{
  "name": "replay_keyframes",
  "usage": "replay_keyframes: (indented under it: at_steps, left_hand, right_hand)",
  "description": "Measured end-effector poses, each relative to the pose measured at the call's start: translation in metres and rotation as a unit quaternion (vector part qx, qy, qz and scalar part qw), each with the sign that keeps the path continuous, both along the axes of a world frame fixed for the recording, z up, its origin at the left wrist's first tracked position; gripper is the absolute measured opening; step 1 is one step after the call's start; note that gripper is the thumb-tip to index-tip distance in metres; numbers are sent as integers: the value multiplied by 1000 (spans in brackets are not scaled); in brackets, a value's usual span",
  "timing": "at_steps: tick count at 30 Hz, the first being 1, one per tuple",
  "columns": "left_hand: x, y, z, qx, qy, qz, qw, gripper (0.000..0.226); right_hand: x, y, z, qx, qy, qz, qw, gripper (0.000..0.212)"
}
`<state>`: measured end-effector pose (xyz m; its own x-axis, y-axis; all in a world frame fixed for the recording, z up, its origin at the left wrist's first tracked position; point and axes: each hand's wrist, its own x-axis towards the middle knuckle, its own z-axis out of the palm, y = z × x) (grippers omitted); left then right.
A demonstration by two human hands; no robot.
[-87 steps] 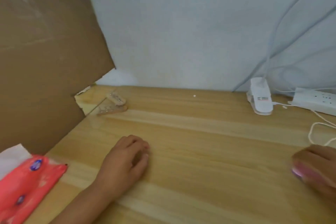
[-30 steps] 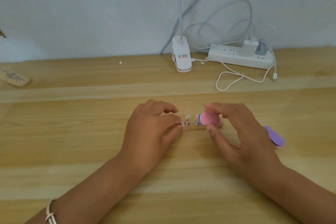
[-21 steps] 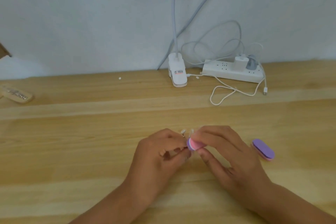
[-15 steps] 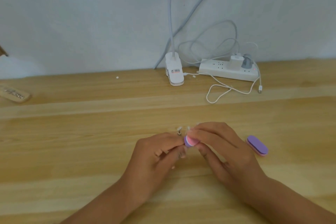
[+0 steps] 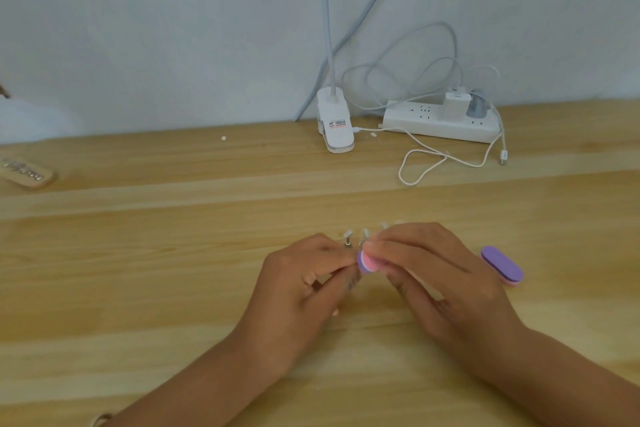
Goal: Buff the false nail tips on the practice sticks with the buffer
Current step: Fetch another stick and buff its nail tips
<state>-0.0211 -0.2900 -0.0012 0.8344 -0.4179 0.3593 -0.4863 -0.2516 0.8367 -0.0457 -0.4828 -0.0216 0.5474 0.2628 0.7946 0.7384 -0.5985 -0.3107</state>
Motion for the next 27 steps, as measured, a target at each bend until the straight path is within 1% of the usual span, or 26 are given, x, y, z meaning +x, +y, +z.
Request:
replay_keyframes:
  at_steps: [4, 8, 11, 14, 18, 19, 22, 24, 27]
  left_hand:
    - [0, -2, 0, -2, -30, -4, 1000, 17]
    - [1, -1, 0, -12, -15, -6, 1000, 13]
    - [-1, -3, 2, 4, -44, -6, 999, 19]
    - [-1, -3, 1, 3, -27, 1, 1000, 13]
    - [-3, -4, 5, 21, -79, 0, 997, 15]
    - [-3, -3, 5, 27, -87, 6, 996, 14]
    - [-2, -3, 5, 21, -79, 10, 997, 11]
    - [-3, -4, 6, 22, -88, 6, 996, 16]
    - [-2, -4, 5, 26, -85, 16, 996, 10]
  right_hand:
    - [-2, 1, -2, -40, -44, 19, 998, 21]
    - [1, -2, 2, -11, -25, -7, 1000, 20]
    - [-1, 0, 1, -35, -39, 15, 998, 20]
    - [1, -3, 3, -26, -22, -13, 999, 23]
    - [-1, -1, 1, -32, -33, 24, 999, 19]
    - [-1, -3, 2, -23, -27, 19, 999, 20]
    - [0, -3, 2, -2, -21, 3, 1000, 22]
    - [-1, 0, 0, -20, -33, 25, 999, 21]
    - [2, -2, 2, -21, -22, 7, 999, 21]
